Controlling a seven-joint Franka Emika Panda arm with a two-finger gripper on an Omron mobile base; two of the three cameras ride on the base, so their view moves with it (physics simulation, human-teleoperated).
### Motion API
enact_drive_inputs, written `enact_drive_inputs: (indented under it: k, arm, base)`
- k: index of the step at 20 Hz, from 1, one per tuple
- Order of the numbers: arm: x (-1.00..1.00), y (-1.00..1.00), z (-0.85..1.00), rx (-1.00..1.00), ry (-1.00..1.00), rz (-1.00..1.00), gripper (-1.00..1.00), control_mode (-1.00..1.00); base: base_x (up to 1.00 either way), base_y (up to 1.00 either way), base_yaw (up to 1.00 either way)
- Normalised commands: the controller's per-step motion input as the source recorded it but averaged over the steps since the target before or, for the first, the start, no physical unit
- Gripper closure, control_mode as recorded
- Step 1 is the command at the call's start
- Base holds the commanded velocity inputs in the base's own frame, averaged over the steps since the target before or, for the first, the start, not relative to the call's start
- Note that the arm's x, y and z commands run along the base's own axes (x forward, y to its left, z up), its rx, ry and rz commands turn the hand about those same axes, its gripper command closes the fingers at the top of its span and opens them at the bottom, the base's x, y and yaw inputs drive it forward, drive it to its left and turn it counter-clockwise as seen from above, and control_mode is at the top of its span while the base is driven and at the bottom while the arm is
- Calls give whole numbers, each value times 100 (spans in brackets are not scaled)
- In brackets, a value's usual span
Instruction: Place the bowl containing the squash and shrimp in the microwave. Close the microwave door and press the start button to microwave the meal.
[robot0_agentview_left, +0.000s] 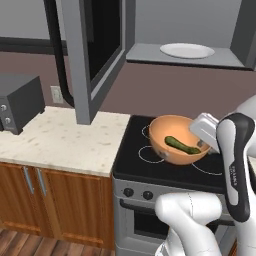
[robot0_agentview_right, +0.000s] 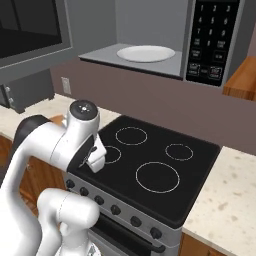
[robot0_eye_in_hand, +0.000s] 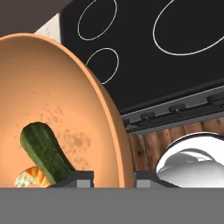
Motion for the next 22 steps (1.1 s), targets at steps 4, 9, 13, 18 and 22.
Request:
enact_drive_inputs:
  k: [4, 9, 13, 18, 22]
  arm:
    - [0, 0, 45, 0, 0, -11, 100, -100]
    - [0, -4, 64, 0, -6, -18, 100, -100]
    - [-2, -9, 65, 0, -29, -12, 100, -100]
    - [0, -9, 68, 0, -21, -11, 100, -100]
    - [0, -5, 81, 0, -14, -17, 100, -100]
  base:
    - [0, 0, 0]
    - [0, 0, 0]
    - [0, 0, 0]
    - [0, 0, 0]
    - [0, 0, 0]
